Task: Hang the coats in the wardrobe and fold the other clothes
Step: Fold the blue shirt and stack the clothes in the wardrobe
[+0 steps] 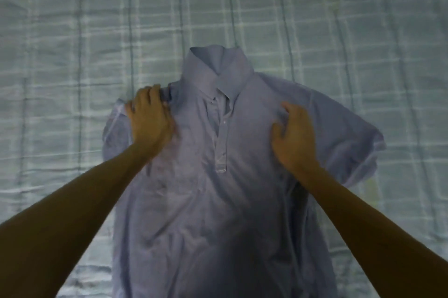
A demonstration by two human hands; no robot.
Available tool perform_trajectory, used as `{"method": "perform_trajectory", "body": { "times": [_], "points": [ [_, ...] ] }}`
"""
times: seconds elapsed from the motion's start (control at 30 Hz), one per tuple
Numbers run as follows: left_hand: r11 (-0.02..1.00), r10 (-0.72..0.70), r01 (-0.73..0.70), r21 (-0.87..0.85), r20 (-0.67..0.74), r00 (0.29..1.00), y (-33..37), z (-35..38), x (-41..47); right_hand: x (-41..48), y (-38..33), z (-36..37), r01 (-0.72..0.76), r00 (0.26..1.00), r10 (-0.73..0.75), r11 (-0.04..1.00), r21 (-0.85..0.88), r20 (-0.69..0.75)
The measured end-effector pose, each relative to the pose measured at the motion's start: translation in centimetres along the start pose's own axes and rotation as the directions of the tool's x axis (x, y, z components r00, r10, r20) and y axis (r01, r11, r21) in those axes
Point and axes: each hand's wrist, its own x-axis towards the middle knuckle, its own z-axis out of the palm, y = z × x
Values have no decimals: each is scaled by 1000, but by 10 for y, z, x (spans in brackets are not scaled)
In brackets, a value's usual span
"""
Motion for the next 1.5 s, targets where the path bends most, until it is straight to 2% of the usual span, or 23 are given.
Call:
{"method": "perform_trajectory", "body": {
  "times": [0.07, 0.13, 0.23, 0.3, 0.33, 0.43, 0.5, 0.57, 0.63, 0.73, 0.87, 1.03, 1.1, 1.17, 1.2, 1.23, 1.27, 1.3, 1.33, 1.37, 1.43, 1.5],
  "points": [
    [998, -65, 66, -22, 47, 997, -35, -8, 2, -1, -30, 27, 191, 977, -188, 981, -22, 103],
    [993, -93, 101, -62, 111, 989, -65, -19, 1, -10, -61, 53, 358, 918, -346, 933, -29, 191],
    [998, -50, 56, -25, 196, 979, -96, -33, -4, -30, -96, 92, 533, 805, -480, 844, -68, 348],
    [991, -95, 117, -60, 289, 953, -107, -35, -6, -39, -114, 113, 574, 758, -490, 815, -82, 431],
    [978, -114, 161, -130, 308, 944, -110, -35, -6, -41, -123, 121, 574, 749, -482, 815, -82, 455],
    [883, -179, 307, -354, 351, 919, -107, -32, -11, -40, -145, 138, 550, 744, -445, 831, -79, 499],
    [850, -218, 368, -377, 383, 897, -105, -26, -15, -40, -151, 145, 539, 743, -402, 833, -123, 535],
    [880, -239, 319, -353, 250, 938, -107, -29, -17, -41, -151, 147, 529, 755, -363, 829, -180, 547],
    [888, -314, 324, -327, 84, 946, -122, -36, -19, -43, -152, 145, 518, 768, -332, 825, -225, 548],
    [842, -477, 427, -330, -87, 875, -158, -57, -24, -45, -155, 144, 504, 754, -267, 821, -268, 600],
    [839, -511, 461, -289, -128, 850, -189, -65, -34, -46, -160, 148, 484, 757, -240, 831, -275, 608],
    [810, -535, 469, -352, -118, 837, -166, -58, -33, -61, -148, 139, 503, 777, -321, 834, -227, 541],
    [819, -462, 360, -448, -141, 876, -134, -62, -34, -66, -141, 131, 478, 794, -347, 864, -159, 500],
    [818, -317, 204, -538, -126, 940, -82, -68, -48, -66, -135, 116, 453, 843, -404, 889, -65, 355],
    [799, -218, 148, -583, -51, 975, -51, -70, -60, -66, -129, 108, 436, 874, -415, 900, -31, 252],
    [774, -90, 124, -621, 85, 992, -22, -69, -71, -66, -125, 95, 403, 904, -395, 915, -18, 161],
    [764, 55, 126, -632, 260, 964, 6, -67, -83, -66, -117, 83, 376, 923, -373, 926, -18, 93],
    [789, 189, 105, -606, 401, 896, 28, -62, -93, -67, -109, 70, 348, 936, -347, 937, -26, 58],
    [824, 269, 45, -565, 460, 846, 43, -57, -100, -69, -97, 58, 324, 946, -323, 945, -38, 37],
    [848, 291, -11, -530, 449, 845, 52, -54, -104, -70, -84, 47, 299, 954, -298, 953, -56, 34],
    [860, 248, -64, -506, 304, 920, 56, -52, -103, -70, -58, 30, 225, 974, -225, 970, -88, 13],
    [891, 238, -119, -439, 226, 945, 49, -43, -101, -66, -37, 18, 112, 991, -119, 987, -111, -60]
  ]
}}
